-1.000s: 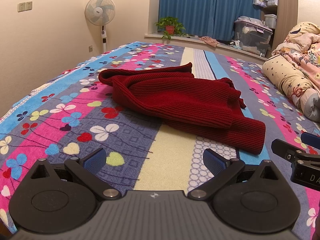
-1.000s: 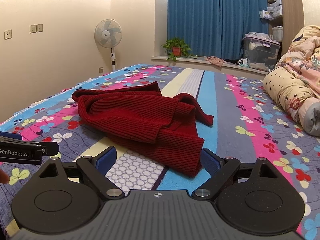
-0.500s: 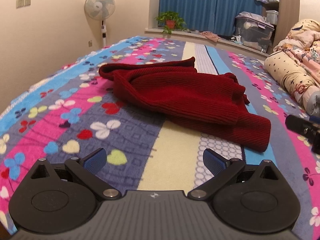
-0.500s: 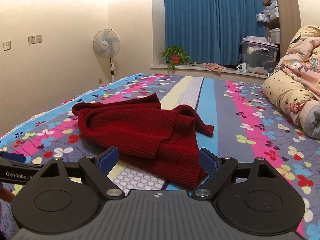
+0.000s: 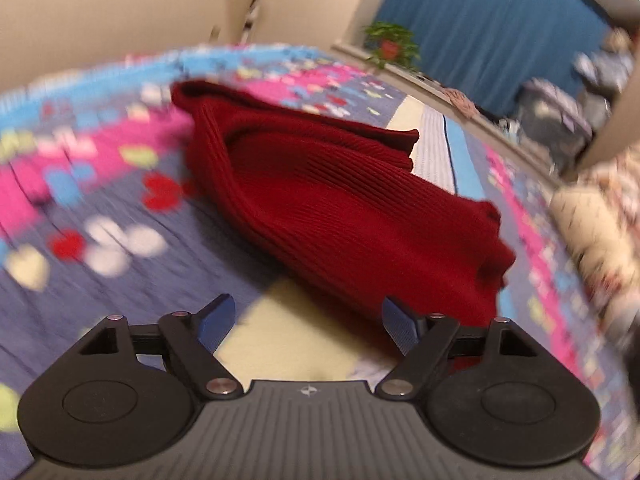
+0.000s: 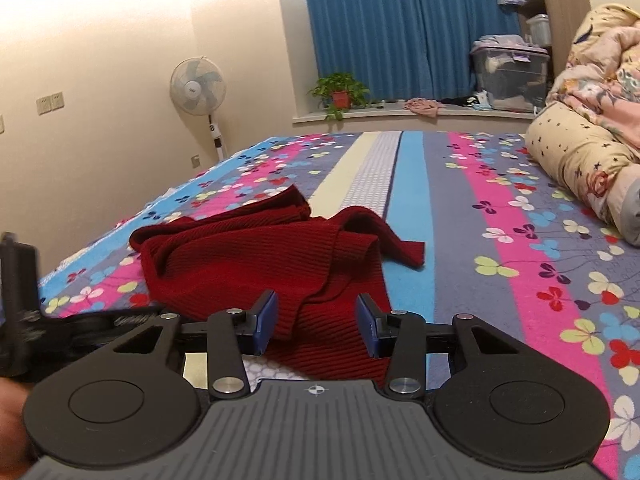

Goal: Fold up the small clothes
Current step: 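Grasp the red sweater hem with the left gripper while the right gripper grasps the hem too, then lift and pull the sweater hem with both grippers to spread the body flat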

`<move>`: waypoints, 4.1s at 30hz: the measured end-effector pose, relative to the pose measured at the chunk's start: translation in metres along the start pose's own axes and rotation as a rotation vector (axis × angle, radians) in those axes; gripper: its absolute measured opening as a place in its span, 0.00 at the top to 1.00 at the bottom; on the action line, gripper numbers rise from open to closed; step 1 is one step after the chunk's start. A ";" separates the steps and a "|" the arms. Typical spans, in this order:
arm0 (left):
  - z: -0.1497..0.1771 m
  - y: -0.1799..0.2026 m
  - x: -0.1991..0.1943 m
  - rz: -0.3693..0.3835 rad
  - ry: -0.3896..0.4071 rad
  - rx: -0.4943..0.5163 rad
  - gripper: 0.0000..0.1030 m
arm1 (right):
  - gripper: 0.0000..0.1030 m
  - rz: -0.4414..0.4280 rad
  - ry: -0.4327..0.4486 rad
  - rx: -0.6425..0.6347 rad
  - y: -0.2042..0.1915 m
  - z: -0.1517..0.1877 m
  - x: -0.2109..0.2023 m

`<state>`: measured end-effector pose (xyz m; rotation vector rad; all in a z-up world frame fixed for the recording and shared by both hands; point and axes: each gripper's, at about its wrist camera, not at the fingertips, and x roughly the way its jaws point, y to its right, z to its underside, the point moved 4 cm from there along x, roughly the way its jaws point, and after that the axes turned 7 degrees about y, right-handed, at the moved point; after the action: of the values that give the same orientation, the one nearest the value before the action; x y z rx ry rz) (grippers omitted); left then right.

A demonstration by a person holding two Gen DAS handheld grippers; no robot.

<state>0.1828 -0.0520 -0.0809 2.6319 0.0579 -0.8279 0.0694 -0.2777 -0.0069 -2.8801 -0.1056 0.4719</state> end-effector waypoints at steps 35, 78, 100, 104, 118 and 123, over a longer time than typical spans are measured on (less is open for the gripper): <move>-0.080 -0.253 -0.083 -0.032 -0.179 0.267 0.36 | 0.41 0.021 -0.272 0.061 0.038 0.039 0.083; -0.022 -0.209 -0.130 0.256 -0.347 0.478 0.48 | 0.53 0.123 -0.320 0.055 0.088 0.058 -0.033; -0.005 -0.226 -0.141 0.244 -0.362 0.602 0.90 | 0.96 0.250 -0.444 -0.003 0.106 0.078 -0.052; -0.008 -0.219 -0.136 0.206 -0.337 0.618 0.86 | 0.98 0.413 -0.541 -0.150 0.113 0.098 -0.039; 0.011 -0.178 -0.088 0.167 -0.437 0.733 0.61 | 0.57 0.027 -0.580 -0.153 0.033 0.121 0.008; -0.022 -0.162 -0.096 0.171 -0.222 0.652 0.57 | 0.57 -0.018 -0.375 -0.102 0.019 0.077 0.006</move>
<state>0.0906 0.1138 -0.0662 3.0379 -0.5805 -1.2338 0.0505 -0.2798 -0.0842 -2.8478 -0.2209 1.0253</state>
